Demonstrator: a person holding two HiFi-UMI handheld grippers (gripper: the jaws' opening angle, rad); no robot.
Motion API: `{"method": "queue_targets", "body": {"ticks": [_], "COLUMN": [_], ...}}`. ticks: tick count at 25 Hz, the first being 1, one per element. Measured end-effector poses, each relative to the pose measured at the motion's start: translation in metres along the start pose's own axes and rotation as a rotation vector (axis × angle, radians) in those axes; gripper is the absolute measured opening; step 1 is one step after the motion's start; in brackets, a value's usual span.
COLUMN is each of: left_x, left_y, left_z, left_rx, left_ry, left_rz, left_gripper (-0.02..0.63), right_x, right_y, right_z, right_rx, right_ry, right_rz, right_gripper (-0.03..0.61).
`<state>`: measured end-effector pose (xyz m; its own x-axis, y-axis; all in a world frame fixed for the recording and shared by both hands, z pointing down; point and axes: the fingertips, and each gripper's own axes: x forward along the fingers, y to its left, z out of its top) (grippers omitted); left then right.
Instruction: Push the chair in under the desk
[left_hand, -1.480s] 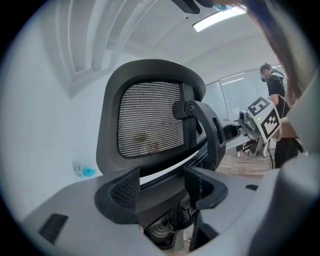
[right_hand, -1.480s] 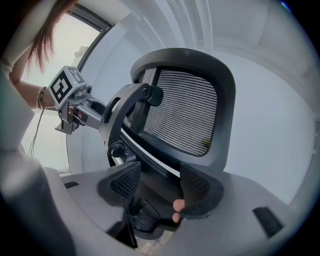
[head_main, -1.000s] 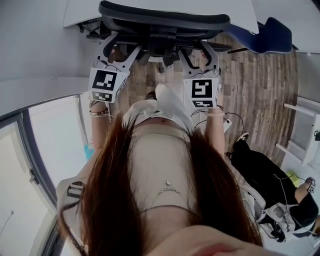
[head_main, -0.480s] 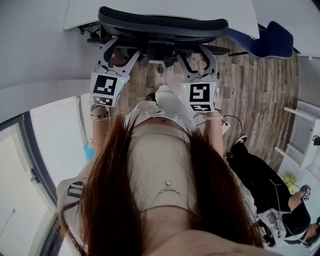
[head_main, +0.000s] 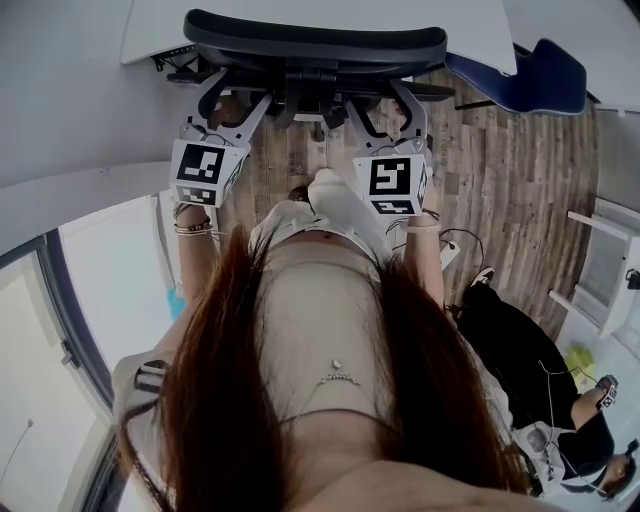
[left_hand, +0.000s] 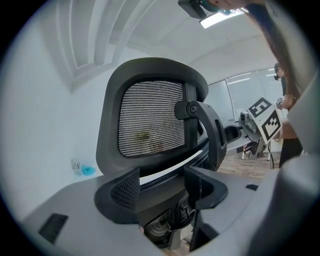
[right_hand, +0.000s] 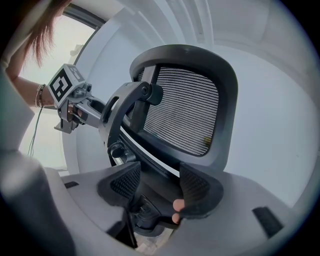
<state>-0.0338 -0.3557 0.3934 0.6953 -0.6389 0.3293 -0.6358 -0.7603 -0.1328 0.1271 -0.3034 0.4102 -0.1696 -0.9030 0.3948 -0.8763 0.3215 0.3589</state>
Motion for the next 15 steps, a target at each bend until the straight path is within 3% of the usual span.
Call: {"method": "queue_targets", "body": {"ticks": [15], "left_x": [-0.0028], "left_y": [0.0001], "left_z": [0.0039], "left_rx": [-0.007], "left_ry": [-0.004], "left_rz": [0.018], "left_gripper": [0.268], "right_x": [0.0003], "right_y": [-0.0020], "right_z": [0.0050], "right_rx": [-0.007], "right_ry": [-0.020], "right_rz": [0.006], "right_gripper": [0.255]}}
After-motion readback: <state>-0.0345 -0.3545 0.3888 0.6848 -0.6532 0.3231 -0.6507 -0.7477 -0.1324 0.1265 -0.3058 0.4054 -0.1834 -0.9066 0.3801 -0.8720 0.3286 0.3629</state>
